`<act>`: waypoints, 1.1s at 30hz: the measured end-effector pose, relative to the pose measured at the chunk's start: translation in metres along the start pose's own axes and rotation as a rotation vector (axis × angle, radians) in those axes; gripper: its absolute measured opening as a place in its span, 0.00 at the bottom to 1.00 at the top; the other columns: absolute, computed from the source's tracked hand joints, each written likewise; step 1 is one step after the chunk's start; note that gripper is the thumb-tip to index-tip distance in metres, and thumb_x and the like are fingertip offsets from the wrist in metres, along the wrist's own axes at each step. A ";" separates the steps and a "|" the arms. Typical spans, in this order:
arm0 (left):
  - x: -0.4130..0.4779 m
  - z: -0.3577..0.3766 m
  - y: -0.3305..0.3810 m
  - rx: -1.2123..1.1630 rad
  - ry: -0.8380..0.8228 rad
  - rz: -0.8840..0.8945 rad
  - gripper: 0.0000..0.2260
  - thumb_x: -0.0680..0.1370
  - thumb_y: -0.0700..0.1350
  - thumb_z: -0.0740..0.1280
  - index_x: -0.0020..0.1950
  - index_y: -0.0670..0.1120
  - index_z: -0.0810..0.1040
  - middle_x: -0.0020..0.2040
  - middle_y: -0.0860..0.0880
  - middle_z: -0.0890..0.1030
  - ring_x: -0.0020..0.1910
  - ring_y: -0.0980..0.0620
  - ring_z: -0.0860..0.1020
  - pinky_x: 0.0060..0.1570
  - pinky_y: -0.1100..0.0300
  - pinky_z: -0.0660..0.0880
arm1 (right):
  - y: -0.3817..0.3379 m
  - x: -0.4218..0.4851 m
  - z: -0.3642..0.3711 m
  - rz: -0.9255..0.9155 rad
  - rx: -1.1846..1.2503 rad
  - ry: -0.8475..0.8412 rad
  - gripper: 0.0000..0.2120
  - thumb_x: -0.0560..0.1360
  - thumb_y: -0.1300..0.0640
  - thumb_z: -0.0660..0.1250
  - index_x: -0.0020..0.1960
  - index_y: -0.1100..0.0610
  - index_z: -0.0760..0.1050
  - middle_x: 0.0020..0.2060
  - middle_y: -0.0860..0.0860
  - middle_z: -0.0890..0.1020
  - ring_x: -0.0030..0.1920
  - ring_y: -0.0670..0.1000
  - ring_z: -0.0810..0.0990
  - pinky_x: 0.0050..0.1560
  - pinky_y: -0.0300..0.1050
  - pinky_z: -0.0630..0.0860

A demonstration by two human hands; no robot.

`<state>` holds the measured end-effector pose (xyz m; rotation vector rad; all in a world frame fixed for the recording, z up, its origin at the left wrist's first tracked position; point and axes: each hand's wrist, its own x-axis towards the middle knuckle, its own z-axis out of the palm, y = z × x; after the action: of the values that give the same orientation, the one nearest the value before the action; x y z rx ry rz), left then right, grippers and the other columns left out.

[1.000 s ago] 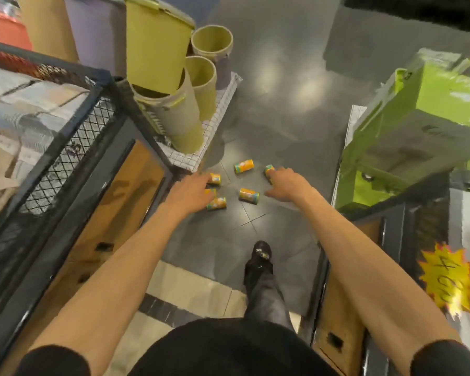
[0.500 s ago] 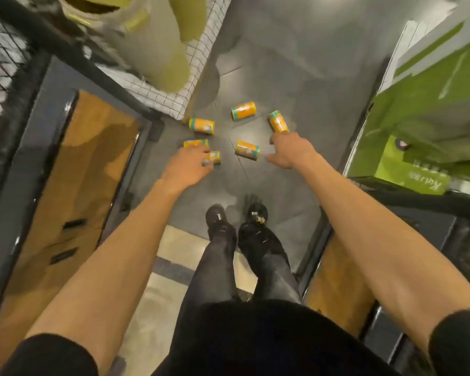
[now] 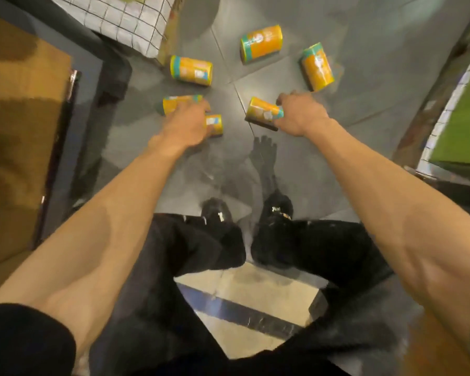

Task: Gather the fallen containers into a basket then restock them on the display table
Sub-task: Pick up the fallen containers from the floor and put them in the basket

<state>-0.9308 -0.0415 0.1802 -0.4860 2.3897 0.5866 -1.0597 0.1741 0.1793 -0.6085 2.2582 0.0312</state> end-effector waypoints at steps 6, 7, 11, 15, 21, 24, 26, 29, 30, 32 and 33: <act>0.100 0.077 -0.040 0.061 0.031 0.035 0.22 0.75 0.48 0.71 0.68 0.48 0.72 0.65 0.41 0.75 0.65 0.37 0.72 0.62 0.44 0.71 | 0.012 0.109 0.064 -0.024 0.041 0.049 0.28 0.76 0.48 0.68 0.72 0.57 0.67 0.66 0.59 0.72 0.66 0.62 0.70 0.63 0.55 0.70; 0.114 0.087 -0.045 0.065 0.047 0.042 0.23 0.75 0.49 0.71 0.69 0.48 0.71 0.66 0.42 0.74 0.66 0.38 0.71 0.63 0.44 0.70 | 0.013 0.125 0.073 -0.034 0.045 0.062 0.29 0.76 0.47 0.69 0.72 0.57 0.67 0.66 0.59 0.72 0.66 0.62 0.70 0.64 0.55 0.70; 0.155 0.123 -0.053 0.127 0.037 0.102 0.26 0.75 0.50 0.70 0.71 0.46 0.69 0.67 0.42 0.73 0.67 0.39 0.71 0.63 0.45 0.70 | 0.013 0.176 0.105 -0.065 0.010 0.076 0.32 0.73 0.45 0.71 0.72 0.56 0.66 0.65 0.60 0.72 0.66 0.62 0.70 0.65 0.57 0.71; 0.172 0.153 -0.062 0.210 -0.014 0.154 0.31 0.74 0.53 0.72 0.73 0.45 0.67 0.69 0.42 0.72 0.67 0.39 0.71 0.62 0.46 0.70 | 0.009 0.209 0.131 -0.093 0.014 0.065 0.36 0.68 0.43 0.74 0.69 0.57 0.68 0.62 0.59 0.73 0.63 0.62 0.72 0.63 0.57 0.72; 0.182 0.165 -0.069 0.241 0.046 0.152 0.32 0.74 0.55 0.72 0.74 0.46 0.65 0.69 0.42 0.72 0.68 0.40 0.70 0.63 0.45 0.68 | 0.008 0.225 0.149 -0.086 -0.014 0.089 0.38 0.66 0.39 0.76 0.67 0.57 0.68 0.63 0.59 0.74 0.64 0.62 0.72 0.63 0.57 0.69; 0.186 0.168 -0.071 0.262 0.043 0.149 0.33 0.73 0.56 0.73 0.73 0.46 0.66 0.68 0.43 0.72 0.67 0.40 0.70 0.63 0.44 0.68 | 0.010 0.226 0.151 -0.064 -0.030 0.065 0.43 0.63 0.36 0.77 0.68 0.57 0.67 0.64 0.58 0.74 0.64 0.61 0.73 0.62 0.56 0.69; 0.190 0.171 -0.072 0.277 0.053 0.150 0.32 0.73 0.58 0.73 0.72 0.46 0.67 0.68 0.44 0.73 0.67 0.41 0.71 0.63 0.45 0.67 | 0.012 0.226 0.152 -0.065 -0.037 0.067 0.44 0.62 0.35 0.77 0.68 0.57 0.67 0.64 0.58 0.74 0.64 0.61 0.73 0.62 0.56 0.69; 0.193 0.171 -0.072 0.306 0.063 0.134 0.32 0.71 0.60 0.73 0.70 0.47 0.69 0.66 0.44 0.75 0.66 0.41 0.72 0.62 0.46 0.65 | 0.010 0.223 0.152 -0.073 -0.047 0.080 0.44 0.60 0.35 0.78 0.66 0.58 0.68 0.62 0.57 0.75 0.63 0.60 0.73 0.61 0.54 0.69; 0.193 0.172 -0.072 0.315 0.073 0.125 0.32 0.71 0.61 0.73 0.69 0.46 0.70 0.65 0.44 0.76 0.65 0.41 0.71 0.62 0.46 0.65 | 0.009 0.221 0.152 -0.072 -0.056 0.089 0.44 0.60 0.35 0.79 0.66 0.58 0.69 0.62 0.57 0.75 0.62 0.60 0.73 0.61 0.54 0.69; 0.192 0.173 -0.070 0.311 0.088 0.080 0.31 0.70 0.62 0.73 0.66 0.45 0.72 0.63 0.42 0.77 0.64 0.40 0.71 0.63 0.46 0.65 | 0.010 0.215 0.152 -0.058 -0.094 0.113 0.44 0.58 0.34 0.79 0.64 0.59 0.71 0.59 0.57 0.76 0.60 0.60 0.75 0.58 0.53 0.71; 0.190 0.174 -0.069 0.284 0.087 0.042 0.31 0.70 0.61 0.73 0.64 0.44 0.73 0.62 0.42 0.77 0.64 0.40 0.72 0.63 0.47 0.65 | 0.011 0.210 0.153 -0.046 -0.104 0.119 0.44 0.58 0.34 0.79 0.63 0.59 0.71 0.58 0.57 0.77 0.59 0.60 0.76 0.57 0.53 0.72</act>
<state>-0.9549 -0.0468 -0.0855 -0.3430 2.5180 0.2403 -1.0808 0.1280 -0.0759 -0.7348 2.3683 0.0927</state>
